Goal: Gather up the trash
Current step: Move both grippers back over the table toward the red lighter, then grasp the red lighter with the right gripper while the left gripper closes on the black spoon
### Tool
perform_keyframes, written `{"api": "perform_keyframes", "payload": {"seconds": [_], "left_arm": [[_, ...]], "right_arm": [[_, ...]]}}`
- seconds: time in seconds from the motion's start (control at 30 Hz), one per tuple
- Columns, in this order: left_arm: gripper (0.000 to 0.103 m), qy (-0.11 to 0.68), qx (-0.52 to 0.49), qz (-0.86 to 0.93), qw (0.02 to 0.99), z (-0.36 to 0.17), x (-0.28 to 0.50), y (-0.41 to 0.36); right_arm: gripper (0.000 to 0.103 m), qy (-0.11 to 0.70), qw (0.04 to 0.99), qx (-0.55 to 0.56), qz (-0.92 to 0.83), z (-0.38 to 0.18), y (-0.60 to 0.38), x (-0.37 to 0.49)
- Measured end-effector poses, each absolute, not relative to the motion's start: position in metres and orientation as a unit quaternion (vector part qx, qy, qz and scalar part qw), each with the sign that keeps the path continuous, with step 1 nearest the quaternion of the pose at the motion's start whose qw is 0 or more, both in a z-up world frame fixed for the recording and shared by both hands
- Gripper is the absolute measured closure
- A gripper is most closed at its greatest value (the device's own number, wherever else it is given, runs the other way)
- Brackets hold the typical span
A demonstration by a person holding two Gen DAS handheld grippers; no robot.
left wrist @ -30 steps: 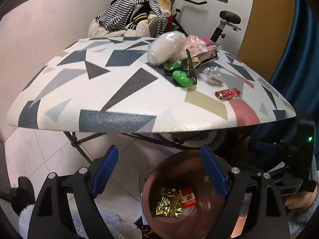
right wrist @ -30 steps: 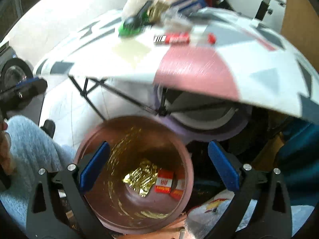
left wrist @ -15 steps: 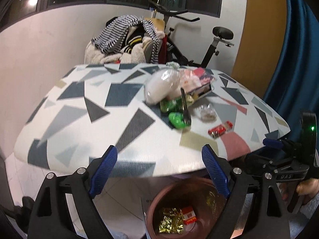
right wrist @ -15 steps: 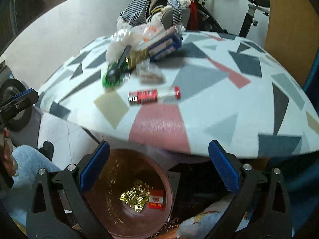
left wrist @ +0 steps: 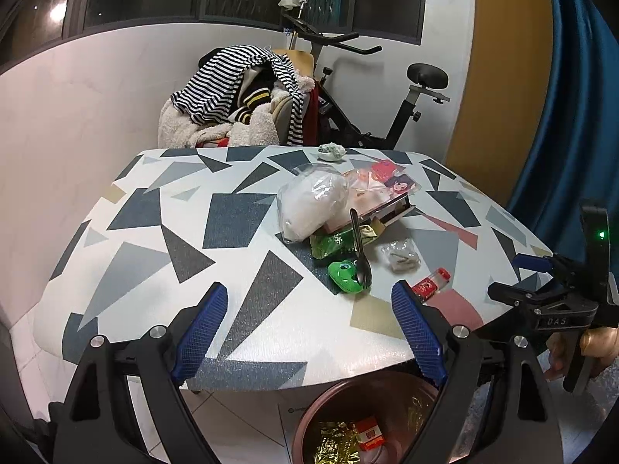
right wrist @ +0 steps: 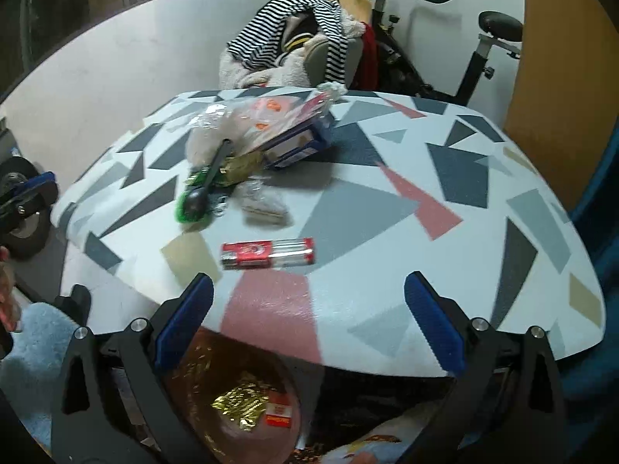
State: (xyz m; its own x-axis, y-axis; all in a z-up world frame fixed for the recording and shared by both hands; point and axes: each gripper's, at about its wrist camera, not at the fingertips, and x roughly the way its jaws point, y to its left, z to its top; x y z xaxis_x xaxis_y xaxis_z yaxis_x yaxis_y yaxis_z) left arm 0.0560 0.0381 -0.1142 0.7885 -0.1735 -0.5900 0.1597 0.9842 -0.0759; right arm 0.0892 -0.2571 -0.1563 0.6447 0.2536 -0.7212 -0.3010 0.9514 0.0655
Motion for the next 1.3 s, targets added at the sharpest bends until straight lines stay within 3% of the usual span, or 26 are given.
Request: {"api": "perform_keyframes", "payload": {"seconds": [0.77, 1.3], "left_arm": [[0.019, 0.343, -0.032, -0.092, 0.934, -0.133, 0.083, 0.039], [0.019, 0.351, -0.032, -0.096, 0.931, -0.136, 0.091, 0.030]], "right_arm": [[0.005, 0.464, 0.872, -0.023, 0.156, -0.212, -0.207, 0.150], [0.005, 0.468, 0.867, 0.013, 0.170, -0.211, -0.206, 0.161]]}}
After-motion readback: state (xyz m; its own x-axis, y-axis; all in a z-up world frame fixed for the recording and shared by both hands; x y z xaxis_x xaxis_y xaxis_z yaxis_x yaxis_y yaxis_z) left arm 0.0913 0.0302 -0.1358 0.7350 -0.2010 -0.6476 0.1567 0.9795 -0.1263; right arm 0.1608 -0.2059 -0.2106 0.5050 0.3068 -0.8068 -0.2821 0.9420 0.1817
